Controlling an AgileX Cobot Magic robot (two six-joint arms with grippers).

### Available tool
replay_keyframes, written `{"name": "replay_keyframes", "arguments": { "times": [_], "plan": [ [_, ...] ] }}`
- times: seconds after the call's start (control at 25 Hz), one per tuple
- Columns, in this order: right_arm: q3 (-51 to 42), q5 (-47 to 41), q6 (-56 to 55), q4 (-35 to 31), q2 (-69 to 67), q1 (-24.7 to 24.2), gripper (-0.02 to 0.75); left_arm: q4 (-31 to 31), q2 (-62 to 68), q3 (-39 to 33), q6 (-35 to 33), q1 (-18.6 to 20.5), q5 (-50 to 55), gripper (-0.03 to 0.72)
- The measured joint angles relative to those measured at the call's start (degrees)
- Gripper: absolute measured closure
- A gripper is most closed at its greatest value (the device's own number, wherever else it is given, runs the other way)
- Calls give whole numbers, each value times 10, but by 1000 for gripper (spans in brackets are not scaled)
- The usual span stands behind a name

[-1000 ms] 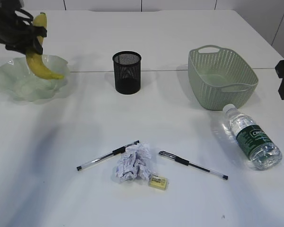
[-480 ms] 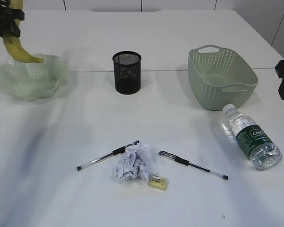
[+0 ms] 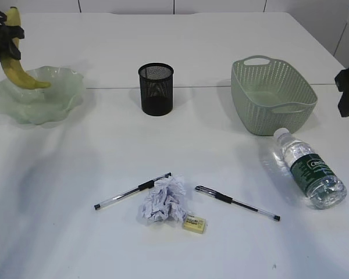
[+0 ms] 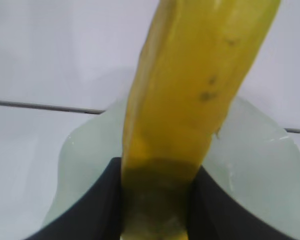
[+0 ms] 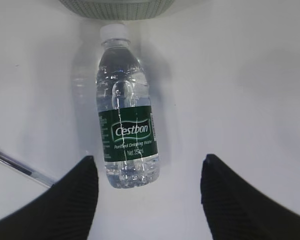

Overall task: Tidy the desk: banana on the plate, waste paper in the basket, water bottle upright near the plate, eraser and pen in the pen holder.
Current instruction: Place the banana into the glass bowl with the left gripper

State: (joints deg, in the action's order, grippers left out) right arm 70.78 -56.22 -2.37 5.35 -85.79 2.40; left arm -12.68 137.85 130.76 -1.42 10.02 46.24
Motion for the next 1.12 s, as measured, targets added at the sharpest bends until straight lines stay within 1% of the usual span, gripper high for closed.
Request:
{"name": "replay_keyframes", "arguments": {
  "times": [0.56,0.92,1.12],
  "plan": [
    [0,2,0,-26,-35,0,255,-6,34,0,0,0,15,468],
    [0,13,0,-28,-36,0,255,-7,48,0,0,-1,16,461],
    [0,13,0,-28,-36,0,255,-19,52,0,0,-2,16,452]
  ]
}}
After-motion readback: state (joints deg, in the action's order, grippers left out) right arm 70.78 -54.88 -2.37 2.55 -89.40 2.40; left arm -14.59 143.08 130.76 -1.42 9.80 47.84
